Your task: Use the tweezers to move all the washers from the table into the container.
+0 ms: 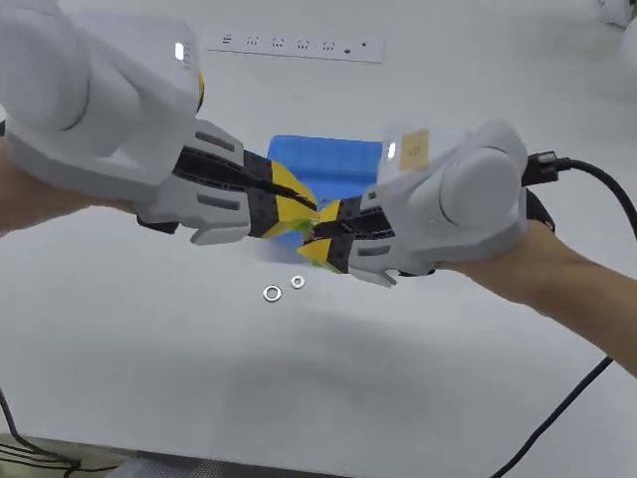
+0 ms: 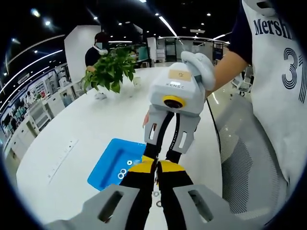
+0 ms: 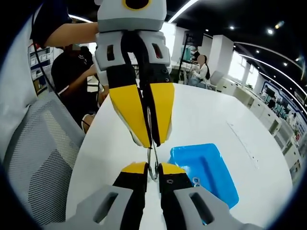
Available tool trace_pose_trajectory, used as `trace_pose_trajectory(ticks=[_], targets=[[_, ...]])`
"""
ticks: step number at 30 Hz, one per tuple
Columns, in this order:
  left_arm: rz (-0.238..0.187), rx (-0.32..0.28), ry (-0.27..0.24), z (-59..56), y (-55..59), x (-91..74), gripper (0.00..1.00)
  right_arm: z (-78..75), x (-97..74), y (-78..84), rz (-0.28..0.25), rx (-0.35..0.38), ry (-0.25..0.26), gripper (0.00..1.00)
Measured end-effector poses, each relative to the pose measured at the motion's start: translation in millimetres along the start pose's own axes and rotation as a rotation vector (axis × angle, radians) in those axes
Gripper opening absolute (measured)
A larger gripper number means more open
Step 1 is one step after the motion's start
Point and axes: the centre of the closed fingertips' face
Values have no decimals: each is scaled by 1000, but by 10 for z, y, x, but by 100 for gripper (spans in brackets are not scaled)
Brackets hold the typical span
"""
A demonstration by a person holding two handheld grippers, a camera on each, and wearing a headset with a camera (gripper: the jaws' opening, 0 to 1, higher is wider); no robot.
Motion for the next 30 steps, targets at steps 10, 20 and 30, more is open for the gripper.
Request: trace_pose_trajectory(ticks=[10, 20, 30], targets=[[-2, 67, -32, 159, -86, -110, 6, -157, -110, -145, -13, -36, 34, 10], [-10, 77, -43, 427, -160, -89, 6, -429, -121, -171, -16, -42, 59, 10], [7, 77, -32, 701, -89, 15, 6, -721, 9, -74, -9, -1, 78, 10]])
Point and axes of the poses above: the centre of the closed fingertips' face, and the gripper's own axes: x roughly forward along the fingers, z roughly to its left, y roughly out of its underside, and after that the axes turned 11 degrees about z, right-handed
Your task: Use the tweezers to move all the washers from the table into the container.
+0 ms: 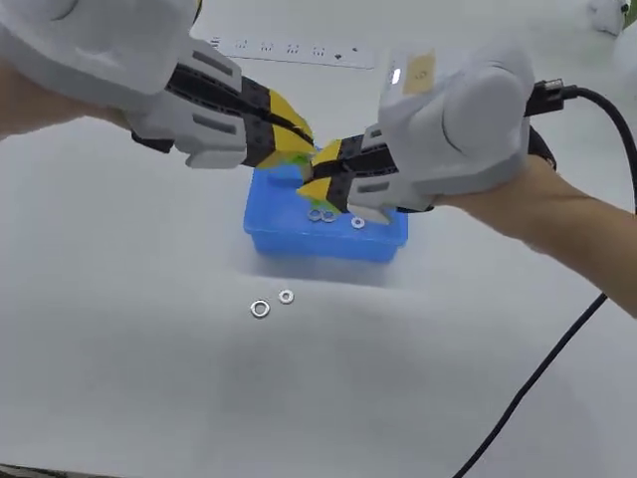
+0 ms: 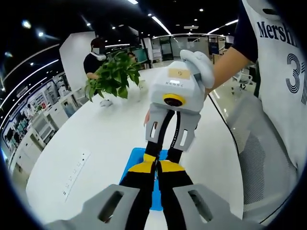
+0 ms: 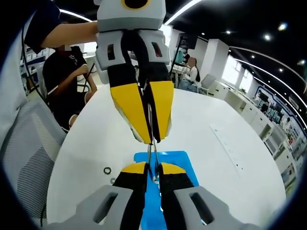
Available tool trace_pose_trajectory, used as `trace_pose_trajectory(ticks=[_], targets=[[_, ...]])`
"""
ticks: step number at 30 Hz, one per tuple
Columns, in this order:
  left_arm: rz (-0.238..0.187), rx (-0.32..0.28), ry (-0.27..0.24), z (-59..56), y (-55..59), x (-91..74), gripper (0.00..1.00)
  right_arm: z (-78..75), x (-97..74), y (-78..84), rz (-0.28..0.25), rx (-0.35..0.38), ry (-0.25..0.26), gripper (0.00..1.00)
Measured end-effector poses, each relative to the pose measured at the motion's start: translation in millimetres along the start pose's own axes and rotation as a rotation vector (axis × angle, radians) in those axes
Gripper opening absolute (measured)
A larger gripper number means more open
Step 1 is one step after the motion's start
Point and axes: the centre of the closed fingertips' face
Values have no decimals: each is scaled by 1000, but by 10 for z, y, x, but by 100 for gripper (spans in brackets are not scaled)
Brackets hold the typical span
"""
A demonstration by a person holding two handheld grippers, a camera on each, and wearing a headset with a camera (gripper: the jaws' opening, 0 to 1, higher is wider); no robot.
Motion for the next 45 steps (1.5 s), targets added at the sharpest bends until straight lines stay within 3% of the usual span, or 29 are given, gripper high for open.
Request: trace_pose_trajectory(ticks=[9, 14, 22, 45], targets=[[16, -36, 12, 129, 190, 174, 6, -126, 312, 109, 20, 15, -25, 10], [-7, -107, 17, 206, 311, 267, 6, -153, 432, 184, 32, 35, -44, 10], [16, -128, 32, 197, 461, 410, 6, -122, 608, 322, 52, 49, -74, 10], [26, -147, 60, 171, 519, 510, 6, -66, 630, 423, 79, 62, -85, 11]])
Point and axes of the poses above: the centre of the closed fingertips' face, and the gripper's own axes: x roughly forward along the fingers, z roughly to its left, y roughly out of its underside, and after that the axes turned 11 degrees about z, right-handed
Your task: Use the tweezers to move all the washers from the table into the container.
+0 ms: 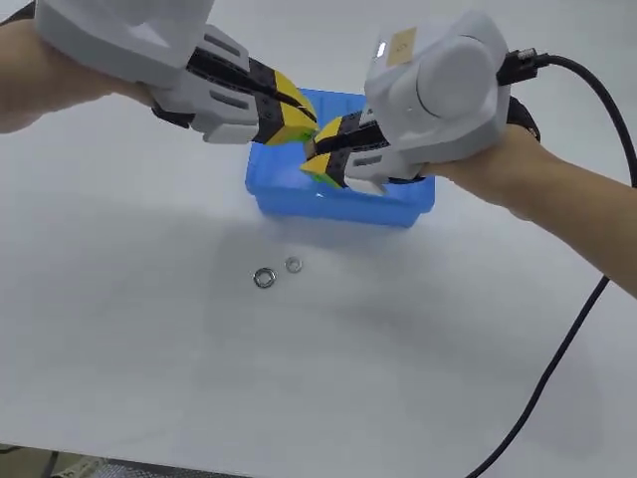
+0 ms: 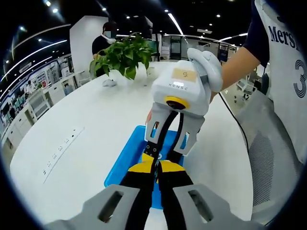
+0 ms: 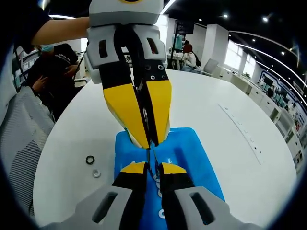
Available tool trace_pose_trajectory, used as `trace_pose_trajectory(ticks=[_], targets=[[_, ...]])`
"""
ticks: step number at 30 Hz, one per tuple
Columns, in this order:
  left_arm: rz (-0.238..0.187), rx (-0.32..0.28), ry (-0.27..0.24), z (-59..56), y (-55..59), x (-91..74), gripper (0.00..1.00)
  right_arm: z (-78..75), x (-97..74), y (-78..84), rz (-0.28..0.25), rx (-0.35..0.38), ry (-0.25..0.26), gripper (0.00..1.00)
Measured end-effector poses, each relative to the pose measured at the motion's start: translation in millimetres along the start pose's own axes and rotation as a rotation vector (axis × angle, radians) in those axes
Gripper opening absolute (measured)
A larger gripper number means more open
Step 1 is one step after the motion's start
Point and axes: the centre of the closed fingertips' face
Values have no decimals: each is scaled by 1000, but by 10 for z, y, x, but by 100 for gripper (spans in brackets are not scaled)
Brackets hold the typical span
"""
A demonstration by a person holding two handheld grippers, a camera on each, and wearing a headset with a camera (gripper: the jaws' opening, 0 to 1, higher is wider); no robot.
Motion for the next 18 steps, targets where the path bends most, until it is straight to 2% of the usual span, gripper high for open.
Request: trace_pose_trajectory(ticks=[11, 14, 16, 18], targets=[[-13, 14, -17, -12, -78, -88, 6, -6, -83, -46, -13, 1, 16, 12], [-17, 25, -24, -32, -126, -142, 6, -6, -128, -81, -25, -22, 39, 12], [-19, 31, -24, -56, -160, -184, 6, -20, -125, -92, -29, -20, 34, 12], [-26, 40, -27, -85, -207, -234, 6, -5, -193, -136, -40, -25, 40, 12]])
Point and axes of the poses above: the centre of the closed fingertips' face, and the gripper's own axes: x roughly forward along the fingers, z roughly to its left, y roughly out of its underside, and after that the axes turned 11 degrees about z, right-handed
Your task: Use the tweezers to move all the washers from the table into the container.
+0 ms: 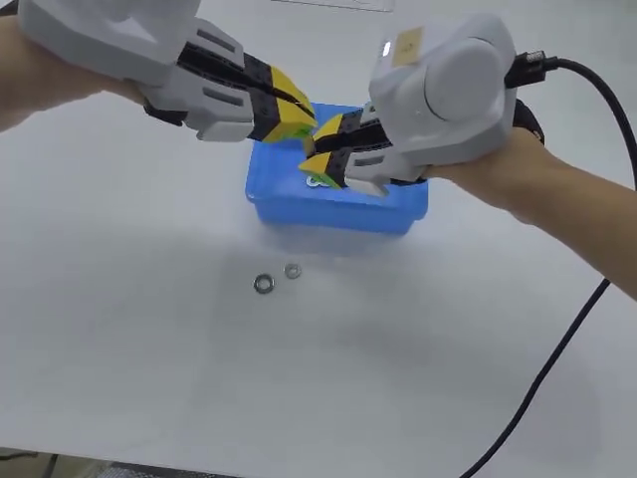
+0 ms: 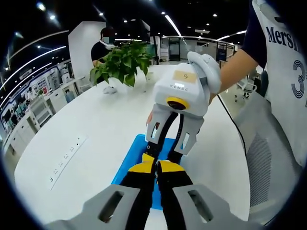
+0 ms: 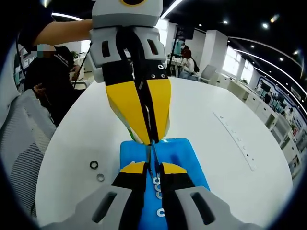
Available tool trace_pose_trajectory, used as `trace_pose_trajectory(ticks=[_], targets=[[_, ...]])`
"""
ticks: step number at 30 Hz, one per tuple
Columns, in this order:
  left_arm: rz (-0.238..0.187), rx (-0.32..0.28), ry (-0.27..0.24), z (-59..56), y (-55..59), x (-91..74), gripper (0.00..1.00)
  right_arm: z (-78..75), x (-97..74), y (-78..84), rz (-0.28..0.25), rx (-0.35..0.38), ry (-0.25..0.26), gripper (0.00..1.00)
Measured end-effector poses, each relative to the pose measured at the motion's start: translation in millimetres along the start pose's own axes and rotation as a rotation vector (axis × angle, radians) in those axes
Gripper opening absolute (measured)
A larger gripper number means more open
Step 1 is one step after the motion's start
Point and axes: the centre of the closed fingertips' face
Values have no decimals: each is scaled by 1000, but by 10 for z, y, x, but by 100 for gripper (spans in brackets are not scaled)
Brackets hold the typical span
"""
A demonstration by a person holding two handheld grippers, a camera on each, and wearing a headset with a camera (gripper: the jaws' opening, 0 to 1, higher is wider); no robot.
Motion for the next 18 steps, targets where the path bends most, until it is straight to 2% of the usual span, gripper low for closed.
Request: trace_pose_trajectory(ticks=[4, 9, 18], targets=[[-18, 6, -10, -41, -80, -101, 6, 50, -153, -109, -39, -4, 3, 12], [-32, 38, -21, -181, -185, -264, 6, 167, -315, -235, -75, -21, 0, 12], [-33, 66, -40, -436, -234, -461, 6, 414, -459, -386, -86, -78, -10, 12]])
Point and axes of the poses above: the centre of the closed fingertips' face, and the gripper's own axes: x roughly forward along the fingers, z roughly to its left, y roughly out of its underside, and after that the axes turned 11 degrees about z, right-handed
